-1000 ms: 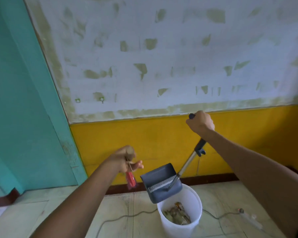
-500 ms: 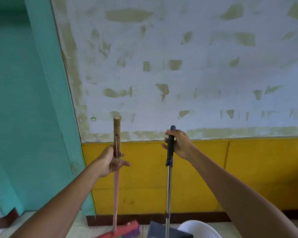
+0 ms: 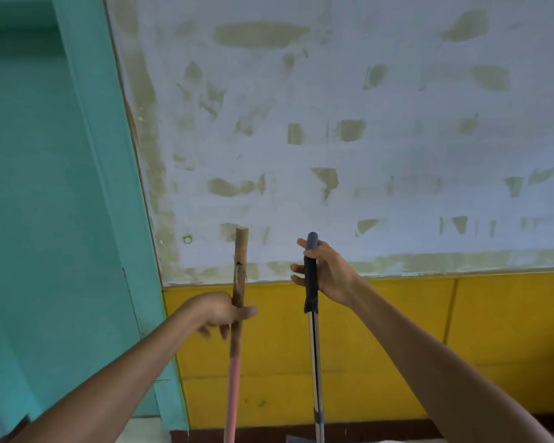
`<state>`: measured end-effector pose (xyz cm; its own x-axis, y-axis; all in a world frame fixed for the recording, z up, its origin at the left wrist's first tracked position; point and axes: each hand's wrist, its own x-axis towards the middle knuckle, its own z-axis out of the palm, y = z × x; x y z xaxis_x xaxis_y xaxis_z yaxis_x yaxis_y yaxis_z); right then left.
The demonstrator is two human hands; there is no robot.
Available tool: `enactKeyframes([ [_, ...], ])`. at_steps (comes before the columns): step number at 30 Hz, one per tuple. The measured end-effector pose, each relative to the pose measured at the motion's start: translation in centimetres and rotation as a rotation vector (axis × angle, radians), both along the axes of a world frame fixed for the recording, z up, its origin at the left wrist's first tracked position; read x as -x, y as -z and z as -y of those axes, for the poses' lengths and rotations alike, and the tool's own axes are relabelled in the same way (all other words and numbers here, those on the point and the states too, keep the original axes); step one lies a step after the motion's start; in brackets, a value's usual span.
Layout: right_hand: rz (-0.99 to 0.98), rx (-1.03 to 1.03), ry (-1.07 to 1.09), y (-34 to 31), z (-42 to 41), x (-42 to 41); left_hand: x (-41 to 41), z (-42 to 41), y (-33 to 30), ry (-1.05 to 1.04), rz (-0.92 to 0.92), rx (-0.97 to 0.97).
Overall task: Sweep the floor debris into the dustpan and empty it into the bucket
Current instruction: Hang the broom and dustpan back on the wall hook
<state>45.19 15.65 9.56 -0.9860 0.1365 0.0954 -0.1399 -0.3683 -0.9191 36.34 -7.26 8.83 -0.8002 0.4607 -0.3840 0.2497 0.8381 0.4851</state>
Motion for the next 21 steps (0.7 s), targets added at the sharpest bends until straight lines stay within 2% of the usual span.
enactKeyframes([
  [1,-0.008,-0.017,-0.006,-0.1,0.1,0.3,-0.2,-0.1,-0.6,0.067,-0.139,0.046],
  [3,-0.029,-0.052,0.007,-0.5,0.6,0.8,-0.1,-0.2,-1.7,0.093,-0.237,-0.053],
  [8,-0.140,-0.058,0.114,-2.6,1.4,2.7,-1.7,-0.5,-5.9,0.087,-0.557,-0.548],
  [11,-0.137,-0.042,0.165,-5.4,2.4,3.6,-3.7,-2.0,-8.5,0.076,-0.599,-0.915],
  [13,-0.158,-0.055,0.176,-7.5,3.5,3.8,-4.6,-3.7,-9.7,0.049,-0.608,-1.095],
  [16,-0.244,0.048,0.087,-9.6,4.8,4.2,-4.9,-6.4,-10.4,0.042,-0.645,-1.182],
  [18,-0.304,0.173,0.012,-10.4,4.9,4.4,-4.6,-7.8,-10.7,0.023,-0.705,-1.170],
  [21,-0.265,0.202,0.029,-10.7,4.2,4.7,-4.3,-9.2,-11.3,-0.046,-0.754,-1.127],
])
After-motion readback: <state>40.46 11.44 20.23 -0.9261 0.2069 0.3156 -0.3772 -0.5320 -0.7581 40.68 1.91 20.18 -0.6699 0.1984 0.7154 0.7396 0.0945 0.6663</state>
